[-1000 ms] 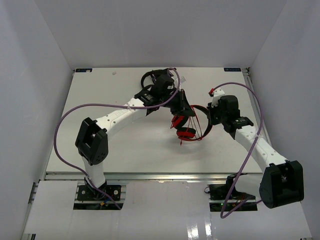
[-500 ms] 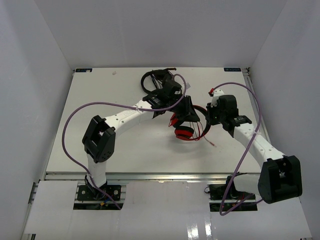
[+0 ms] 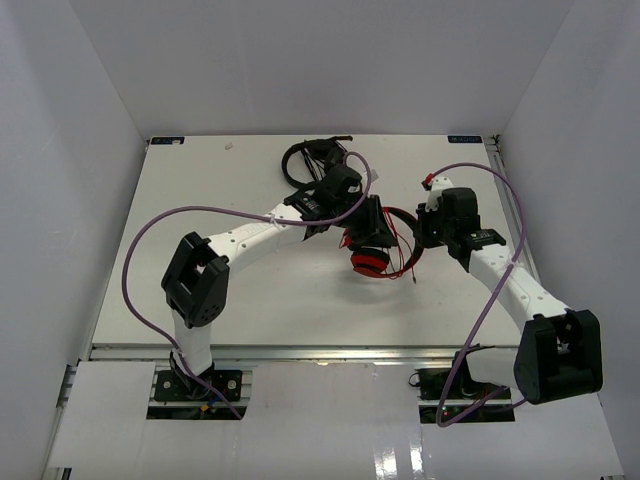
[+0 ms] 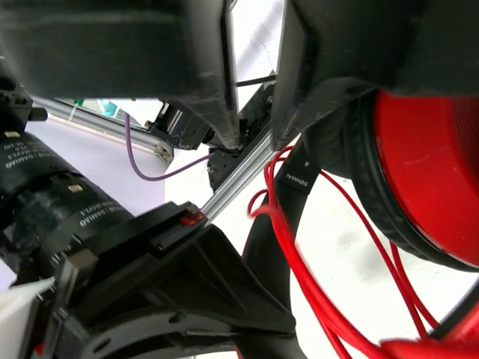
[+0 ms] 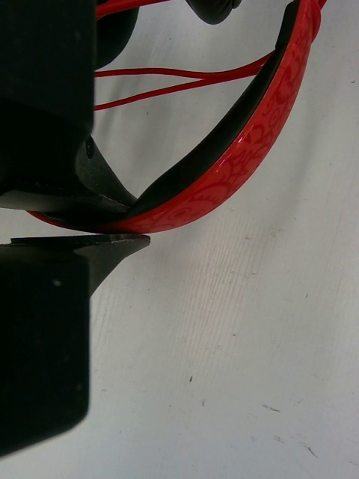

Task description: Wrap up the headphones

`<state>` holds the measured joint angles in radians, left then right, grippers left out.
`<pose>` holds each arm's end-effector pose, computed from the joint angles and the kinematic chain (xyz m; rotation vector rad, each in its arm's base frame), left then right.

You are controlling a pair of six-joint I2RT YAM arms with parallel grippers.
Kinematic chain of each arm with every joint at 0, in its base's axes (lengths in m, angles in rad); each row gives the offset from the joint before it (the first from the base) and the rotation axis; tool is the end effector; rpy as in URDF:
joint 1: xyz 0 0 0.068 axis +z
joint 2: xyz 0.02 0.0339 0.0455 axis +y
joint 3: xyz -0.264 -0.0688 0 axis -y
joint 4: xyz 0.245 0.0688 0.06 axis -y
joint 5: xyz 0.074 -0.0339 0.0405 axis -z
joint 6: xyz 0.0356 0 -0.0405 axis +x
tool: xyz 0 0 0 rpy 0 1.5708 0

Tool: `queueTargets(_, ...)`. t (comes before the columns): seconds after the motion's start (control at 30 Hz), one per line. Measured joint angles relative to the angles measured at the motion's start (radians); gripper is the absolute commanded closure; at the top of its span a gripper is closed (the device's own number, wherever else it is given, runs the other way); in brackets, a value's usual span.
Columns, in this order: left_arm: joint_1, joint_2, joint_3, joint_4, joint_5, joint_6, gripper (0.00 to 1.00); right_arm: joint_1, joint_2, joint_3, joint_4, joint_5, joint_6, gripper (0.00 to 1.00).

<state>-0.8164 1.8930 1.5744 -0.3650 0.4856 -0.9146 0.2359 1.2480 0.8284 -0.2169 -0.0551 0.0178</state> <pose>0.2871 -0.3297 0.2775 0.1770 2.5964 -1.3501 0.2645 0.0656 0.2537 -0.2715 2.1968 0.2017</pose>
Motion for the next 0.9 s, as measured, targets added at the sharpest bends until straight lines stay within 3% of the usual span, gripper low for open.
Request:
queueTargets(0.2, -0.014, -0.06, -0.005, -0.003, -0.001, 0.036, 0.36, -0.006, 0.007, 0.0, 0.001, -0.004, -0.003, 0.92)
queueTargets(0.4, -0.019, -0.235, -0.066, -0.009, -0.044, 0.118, 0.17, -0.007, 0.053, 0.0, 0.021, -0.012, -0.014, 0.92)
queueTargets(0.73, 0.009, -0.696, -0.51, 0.005, -0.26, 0.324, 0.11, -0.007, 0.239, 0.002, 0.077, -0.015, -0.025, 0.9)
queueTargets(0.9, 0.015, -0.841, -0.734, 0.01, -0.395, 0.435, 0.1, -0.007, 0.332, 0.039, 0.087, -0.015, -0.026, 0.72)
